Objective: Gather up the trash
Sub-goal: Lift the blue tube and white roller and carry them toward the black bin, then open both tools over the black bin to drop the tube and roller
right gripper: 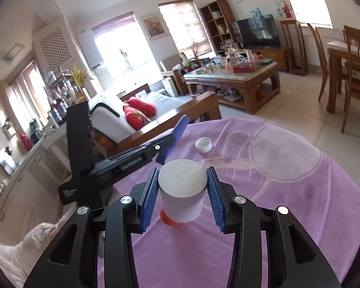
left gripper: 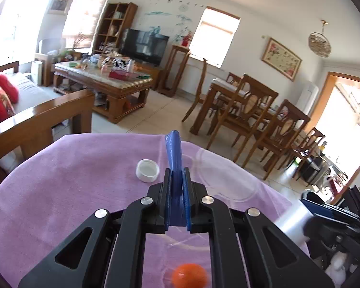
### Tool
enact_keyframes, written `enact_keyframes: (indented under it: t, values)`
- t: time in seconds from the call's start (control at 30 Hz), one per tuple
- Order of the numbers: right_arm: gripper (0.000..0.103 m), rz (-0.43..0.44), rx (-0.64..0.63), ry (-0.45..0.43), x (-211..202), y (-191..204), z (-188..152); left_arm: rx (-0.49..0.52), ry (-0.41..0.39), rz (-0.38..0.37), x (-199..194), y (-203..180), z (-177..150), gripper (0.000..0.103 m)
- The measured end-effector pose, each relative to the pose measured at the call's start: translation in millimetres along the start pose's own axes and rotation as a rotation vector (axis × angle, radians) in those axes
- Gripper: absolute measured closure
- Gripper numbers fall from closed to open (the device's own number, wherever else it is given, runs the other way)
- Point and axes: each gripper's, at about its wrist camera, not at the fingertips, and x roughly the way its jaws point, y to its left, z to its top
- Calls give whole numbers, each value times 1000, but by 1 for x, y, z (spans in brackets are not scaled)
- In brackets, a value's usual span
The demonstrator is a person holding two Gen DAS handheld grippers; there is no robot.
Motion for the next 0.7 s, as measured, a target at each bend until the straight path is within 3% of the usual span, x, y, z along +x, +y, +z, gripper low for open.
enact_keyframes:
  t: [0.3, 0.7]
  values:
    - [63, -110, 8, -112, -54, -35, -29, 116, 7, -117, -25, -53, -19, 92]
    - [63, -299, 153, -222, -168, -139, -87, 238, 104, -382, 1, -194, -50, 92]
